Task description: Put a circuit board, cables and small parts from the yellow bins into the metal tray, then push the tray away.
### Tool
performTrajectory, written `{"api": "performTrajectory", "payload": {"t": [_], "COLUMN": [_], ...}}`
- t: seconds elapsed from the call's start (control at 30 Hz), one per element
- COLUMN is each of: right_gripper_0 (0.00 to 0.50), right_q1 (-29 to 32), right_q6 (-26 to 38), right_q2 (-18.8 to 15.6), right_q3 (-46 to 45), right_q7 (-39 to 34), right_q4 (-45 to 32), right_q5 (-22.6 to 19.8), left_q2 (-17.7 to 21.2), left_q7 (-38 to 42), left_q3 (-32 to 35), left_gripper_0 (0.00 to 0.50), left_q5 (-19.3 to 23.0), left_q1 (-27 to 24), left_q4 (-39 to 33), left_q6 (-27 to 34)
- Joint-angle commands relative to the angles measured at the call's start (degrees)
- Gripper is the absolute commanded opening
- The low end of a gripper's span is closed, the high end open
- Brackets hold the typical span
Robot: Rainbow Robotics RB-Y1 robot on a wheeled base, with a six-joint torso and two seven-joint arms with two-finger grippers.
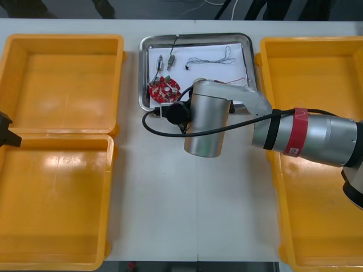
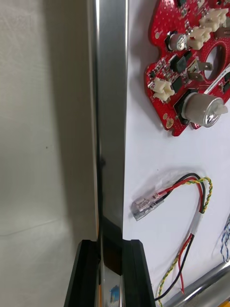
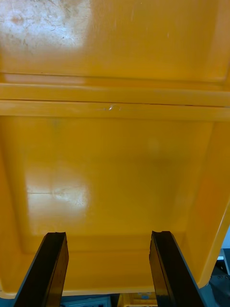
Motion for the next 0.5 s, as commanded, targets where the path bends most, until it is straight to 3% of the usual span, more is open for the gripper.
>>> {"api": "performTrajectory", "payload": {"t": [0.03, 0.5], "right_gripper_0": [0.0, 0.0], "right_q1": [-3.2, -4.7], "right_q6": [-1.7, -2.6], "right_q2": [1.1, 2.4], "right_q3": [-2.1, -2.1], "right_q7": [-1.0, -0.9], "right_q4": [1.1, 4.0], "right_q5": [-1.4, -1.4], "left_q2": [2.7, 2.7], "left_q7": [0.9, 0.9], "left_q3": [1.8, 1.8], "left_gripper_0": [0.5, 0.5], "left_q5": [0.5, 0.5], "left_q1": [1.0, 1.0], "left_q4": [-1.4, -1.4], "left_q6": [0.4, 0.4]}}
